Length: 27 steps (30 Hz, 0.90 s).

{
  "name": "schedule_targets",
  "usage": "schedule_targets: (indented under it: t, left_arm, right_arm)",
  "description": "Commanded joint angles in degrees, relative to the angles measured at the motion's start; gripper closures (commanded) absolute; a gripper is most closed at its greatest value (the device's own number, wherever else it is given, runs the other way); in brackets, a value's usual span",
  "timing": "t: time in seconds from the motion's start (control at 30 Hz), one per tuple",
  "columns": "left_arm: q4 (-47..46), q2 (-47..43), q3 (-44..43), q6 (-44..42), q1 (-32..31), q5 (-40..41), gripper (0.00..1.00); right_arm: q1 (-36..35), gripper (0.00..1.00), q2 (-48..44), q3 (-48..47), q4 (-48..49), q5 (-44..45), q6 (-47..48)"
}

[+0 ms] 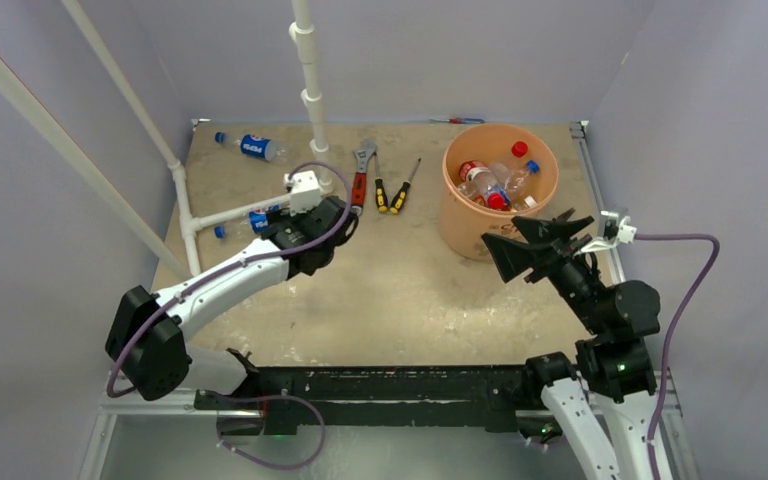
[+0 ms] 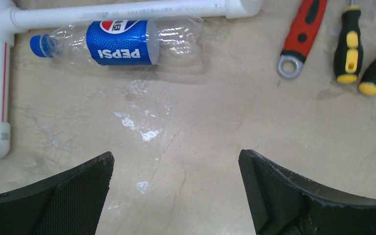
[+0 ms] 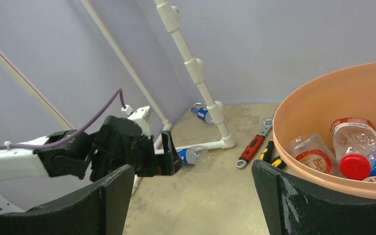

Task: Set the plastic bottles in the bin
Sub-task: Pick up the plastic bottle at the center of the board.

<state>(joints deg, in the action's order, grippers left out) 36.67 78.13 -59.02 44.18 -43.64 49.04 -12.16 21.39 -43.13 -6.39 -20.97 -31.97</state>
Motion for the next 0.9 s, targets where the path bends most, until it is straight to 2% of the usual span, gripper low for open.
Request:
schedule_targets:
  t: [0.0, 0.23, 0.27, 0.37, 0.6, 0.87]
  left_arm:
    - [-3.7, -1.8, -0.8, 15.9, 4.9, -3.3, 0.01]
    - [5.7, -0.3, -0.4, 55.0, 7.2, 3.6, 0.01]
    - [5.0, 0.1, 0.1, 57.9, 7.5, 3.9, 0.01]
    - [-0.4, 2.2, 1.2, 60.3, 8.9, 4.3, 0.02]
    - [-0.8, 10.9, -0.9, 70.4, 16.7, 1.1, 0.01]
    - [-9.4, 15.2, -1.4, 70.4, 23.4, -2.6, 0.01]
  right_arm:
    - [-1.2, 0.06, -3.6, 1.1, 1.5, -1.1, -1.3]
    - [-3.7, 0.06, -3.6, -0.2, -1.7, -0.1, 0.8]
    - [-4.0, 0.06, -3.6, -0.5, -2.2, 0.0, 1.0]
    - [-4.4, 0.07, -3.6, -1.2, -2.9, 0.1, 1.4]
    - [-5.1, 0.07, -3.4, -3.9, -5.5, 0.4, 1.9]
    - [-7.3, 0.07, 0.6, -9.6, -8.9, 2.6, 4.8]
